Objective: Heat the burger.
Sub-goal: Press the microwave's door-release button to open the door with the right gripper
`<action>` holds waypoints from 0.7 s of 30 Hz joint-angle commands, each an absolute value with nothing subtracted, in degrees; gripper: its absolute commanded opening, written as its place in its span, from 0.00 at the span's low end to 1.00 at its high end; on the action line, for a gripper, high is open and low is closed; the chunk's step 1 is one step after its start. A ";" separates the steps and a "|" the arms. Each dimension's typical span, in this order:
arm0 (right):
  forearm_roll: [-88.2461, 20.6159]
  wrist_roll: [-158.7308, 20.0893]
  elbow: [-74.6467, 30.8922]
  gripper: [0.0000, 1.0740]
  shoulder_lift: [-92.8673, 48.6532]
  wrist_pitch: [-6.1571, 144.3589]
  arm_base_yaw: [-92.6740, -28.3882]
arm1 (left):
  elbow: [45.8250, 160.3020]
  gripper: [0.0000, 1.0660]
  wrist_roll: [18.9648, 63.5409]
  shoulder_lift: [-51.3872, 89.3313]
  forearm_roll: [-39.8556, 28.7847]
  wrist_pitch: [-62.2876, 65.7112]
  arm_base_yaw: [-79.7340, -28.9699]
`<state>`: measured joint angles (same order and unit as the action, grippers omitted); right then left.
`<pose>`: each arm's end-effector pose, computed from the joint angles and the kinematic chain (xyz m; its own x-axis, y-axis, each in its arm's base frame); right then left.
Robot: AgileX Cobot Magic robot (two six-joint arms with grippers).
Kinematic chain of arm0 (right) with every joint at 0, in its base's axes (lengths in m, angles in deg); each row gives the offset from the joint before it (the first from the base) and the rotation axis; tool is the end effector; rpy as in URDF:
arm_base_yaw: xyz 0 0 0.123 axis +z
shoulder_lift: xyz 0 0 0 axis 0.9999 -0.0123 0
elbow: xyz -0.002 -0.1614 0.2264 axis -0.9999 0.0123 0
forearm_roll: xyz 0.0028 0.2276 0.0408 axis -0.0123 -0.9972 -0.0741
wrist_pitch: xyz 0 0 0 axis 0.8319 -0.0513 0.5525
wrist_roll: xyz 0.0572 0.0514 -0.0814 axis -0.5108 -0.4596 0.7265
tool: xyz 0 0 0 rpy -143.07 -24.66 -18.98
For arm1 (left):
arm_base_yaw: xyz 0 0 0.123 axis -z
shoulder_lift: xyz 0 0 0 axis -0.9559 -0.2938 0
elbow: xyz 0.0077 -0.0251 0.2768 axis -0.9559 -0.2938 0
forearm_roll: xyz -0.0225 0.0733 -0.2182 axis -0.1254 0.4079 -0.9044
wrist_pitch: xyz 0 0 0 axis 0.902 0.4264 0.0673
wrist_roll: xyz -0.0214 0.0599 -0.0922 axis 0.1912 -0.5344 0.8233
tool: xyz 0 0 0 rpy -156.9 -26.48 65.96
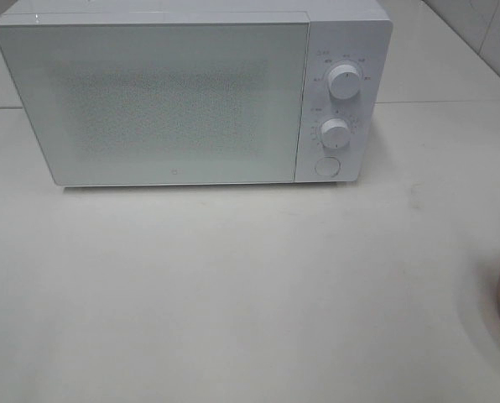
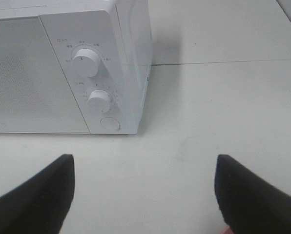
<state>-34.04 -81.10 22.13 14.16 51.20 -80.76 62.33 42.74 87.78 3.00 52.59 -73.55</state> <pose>0.1241 0.0189 0.2767 -0.3271 0.0849 -0.9412 -0.1076 0.9861 0.1263 -0.0009 -0.0104 0.2602 -0.4549 -0.0149 -0.8904 0.0677 0.9964 -0.0513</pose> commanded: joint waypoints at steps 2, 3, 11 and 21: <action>-34.16 -81.04 22.64 0.71 11.41 55.67 -80.99 | 62.33 0.94 43.09 89.04 2.89 51.79 -73.43; -34.16 -81.04 22.76 0.71 9.75 57.61 -80.99 | 62.33 0.94 43.09 89.04 2.89 51.79 -73.43; -33.64 -81.04 22.87 0.71 0.18 68.04 -80.99 | 62.33 0.94 43.09 89.04 2.89 51.79 -73.43; -33.64 -80.01 22.87 0.71 -10.76 80.82 -80.99 | 62.33 0.94 43.09 89.04 2.89 51.79 -73.43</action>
<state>-33.64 -81.04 22.87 -9.67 77.55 -80.76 62.33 42.74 87.78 3.00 52.59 -73.55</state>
